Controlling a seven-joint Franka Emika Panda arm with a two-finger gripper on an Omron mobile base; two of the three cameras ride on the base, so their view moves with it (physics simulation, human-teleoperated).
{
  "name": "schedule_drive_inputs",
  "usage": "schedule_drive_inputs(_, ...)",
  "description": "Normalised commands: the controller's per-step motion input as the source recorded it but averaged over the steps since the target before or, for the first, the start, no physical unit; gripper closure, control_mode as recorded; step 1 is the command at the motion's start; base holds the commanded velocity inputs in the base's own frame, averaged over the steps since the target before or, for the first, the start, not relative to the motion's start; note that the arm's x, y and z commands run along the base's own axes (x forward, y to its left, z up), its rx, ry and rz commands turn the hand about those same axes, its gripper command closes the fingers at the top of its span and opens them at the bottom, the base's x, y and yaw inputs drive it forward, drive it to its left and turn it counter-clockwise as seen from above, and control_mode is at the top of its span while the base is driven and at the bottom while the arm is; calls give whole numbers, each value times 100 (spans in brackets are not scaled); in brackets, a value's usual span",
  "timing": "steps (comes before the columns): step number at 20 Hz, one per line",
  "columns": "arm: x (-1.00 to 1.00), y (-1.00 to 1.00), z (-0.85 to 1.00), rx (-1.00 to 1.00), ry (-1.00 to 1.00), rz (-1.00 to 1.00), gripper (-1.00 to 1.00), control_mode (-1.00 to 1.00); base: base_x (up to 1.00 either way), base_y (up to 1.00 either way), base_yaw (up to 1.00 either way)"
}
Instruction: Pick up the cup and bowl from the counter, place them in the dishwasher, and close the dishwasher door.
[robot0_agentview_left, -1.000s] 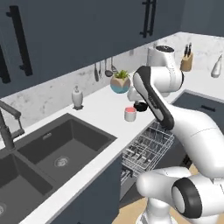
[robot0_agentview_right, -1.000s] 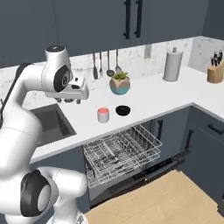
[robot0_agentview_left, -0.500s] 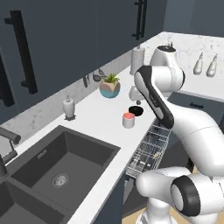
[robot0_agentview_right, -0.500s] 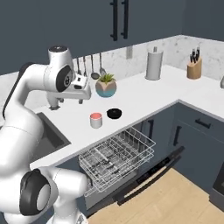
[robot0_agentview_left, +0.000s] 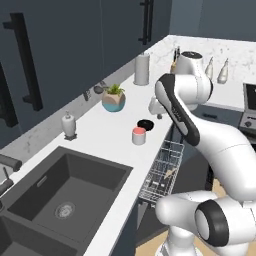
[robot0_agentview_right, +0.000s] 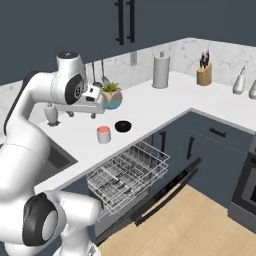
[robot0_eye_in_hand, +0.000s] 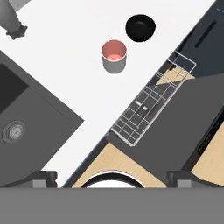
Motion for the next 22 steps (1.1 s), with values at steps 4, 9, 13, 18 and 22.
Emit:
schedule_drive_inputs(4, 0, 0, 0, 0, 0, 0, -100, 100, 11, 28, -17)
schedule_drive_inputs(9, 33, 1, -2, 0, 2, -12, -100, -100, 0, 0, 0)
schedule_drive_inputs(13, 86, -39, -15, 3, 2, -12, -100, -100, 0, 0, 0)
schedule_drive_inputs(18, 99, -59, -42, 9, 5, -18, -100, -100, 0, 0, 0)
schedule_drive_inputs(22, 87, -8, -57, 14, 2, -9, -100, -100, 0, 0, 0)
